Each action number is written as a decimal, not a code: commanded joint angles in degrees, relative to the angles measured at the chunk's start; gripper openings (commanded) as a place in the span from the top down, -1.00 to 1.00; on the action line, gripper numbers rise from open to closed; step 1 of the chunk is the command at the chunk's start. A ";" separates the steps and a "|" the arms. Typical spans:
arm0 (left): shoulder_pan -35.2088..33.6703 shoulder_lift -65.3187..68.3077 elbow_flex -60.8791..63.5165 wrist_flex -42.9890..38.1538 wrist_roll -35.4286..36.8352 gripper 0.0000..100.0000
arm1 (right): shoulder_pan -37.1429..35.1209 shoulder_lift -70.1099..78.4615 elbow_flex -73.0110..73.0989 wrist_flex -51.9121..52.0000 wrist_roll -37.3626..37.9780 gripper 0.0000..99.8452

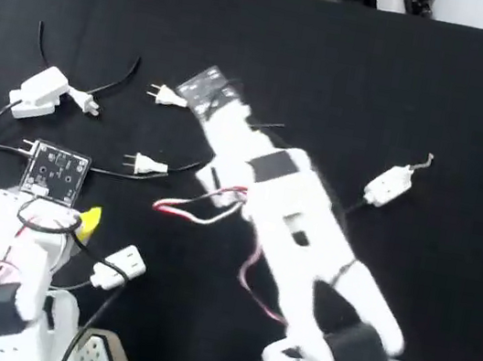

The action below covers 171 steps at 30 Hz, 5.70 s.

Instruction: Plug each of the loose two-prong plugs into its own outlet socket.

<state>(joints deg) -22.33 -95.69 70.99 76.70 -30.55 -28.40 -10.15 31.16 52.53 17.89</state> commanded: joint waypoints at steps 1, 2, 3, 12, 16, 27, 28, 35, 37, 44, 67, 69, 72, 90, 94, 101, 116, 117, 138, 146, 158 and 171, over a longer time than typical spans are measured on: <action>-3.30 -5.01 12.62 -6.68 -0.44 0.34 | -1.49 8.48 -8.92 -2.20 -0.44 0.48; -3.38 -5.54 14.64 -7.03 -0.44 0.34 | -1.93 11.91 -11.74 -2.20 -0.26 0.48; -3.30 -6.24 16.22 -7.03 -0.44 0.34 | -2.11 15.34 -14.81 -2.20 0.00 0.48; -3.82 -8.35 20.26 -6.59 -0.53 0.34 | -6.51 36.09 -35.65 5.27 10.81 0.48; -3.82 -8.35 20.62 -6.86 -0.53 0.34 | -10.02 35.47 -36.79 5.98 10.55 0.48; -3.82 -8.35 20.70 -6.51 -2.73 0.34 | -14.95 33.01 -27.03 -6.68 9.85 0.48; -3.82 -8.35 20.70 -6.51 -2.73 0.34 | -15.03 33.10 -25.98 -9.05 9.85 0.48; -3.82 -8.35 20.70 -6.51 -2.73 0.34 | -14.33 35.74 -23.52 -17.67 9.85 0.48; -3.82 -8.35 20.70 -6.42 -2.73 0.34 | -14.33 38.46 -25.27 -17.76 9.85 0.49; -3.82 -8.44 20.79 -5.63 -2.90 0.34 | -13.45 44.70 -36.00 -4.75 14.95 0.51; -3.65 -8.53 21.32 -5.89 -2.90 0.34 | -5.80 25.89 -26.59 5.63 17.93 0.93; -3.74 -8.53 21.67 -6.68 -2.90 0.34 | -3.60 23.52 -25.71 5.71 18.20 0.94; -3.74 -8.53 21.76 -6.77 -2.90 0.34 | 0.53 20.70 -26.07 7.82 18.90 0.97; -3.38 -8.53 21.93 -6.68 -2.99 0.34 | 4.84 10.42 -28.44 8.88 20.22 0.97; -3.38 -8.53 21.93 -6.68 -2.99 0.34 | 4.40 7.25 -28.97 8.88 20.22 0.97; -3.30 -8.53 21.93 -6.68 -2.99 0.34 | 4.40 0.57 -28.62 15.12 20.22 0.97; -3.30 -8.53 21.93 -6.59 -2.99 0.34 | 2.37 -3.21 -12.35 36.13 40.00 0.95; -3.30 -8.53 21.93 -6.59 -2.99 0.34 | 1.58 -3.21 -9.89 34.90 40.09 0.91; -3.82 -8.53 21.76 -6.95 -2.64 0.34 | -1.05 -13.58 3.91 18.20 20.40 0.58; -3.82 -8.53 21.93 -6.95 -2.64 0.34 | -11.52 -11.65 21.49 -10.02 10.20 0.57; -3.82 -8.53 21.93 -6.59 -2.64 0.34 | -9.58 20.88 -1.19 -11.34 13.10 0.58; -3.82 -8.53 21.93 -6.51 -2.81 0.34 | -6.68 20.88 -5.49 -6.24 13.19 0.98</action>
<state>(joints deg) -25.49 -103.78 93.32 70.99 -33.10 -35.43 11.91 27.74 45.76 30.55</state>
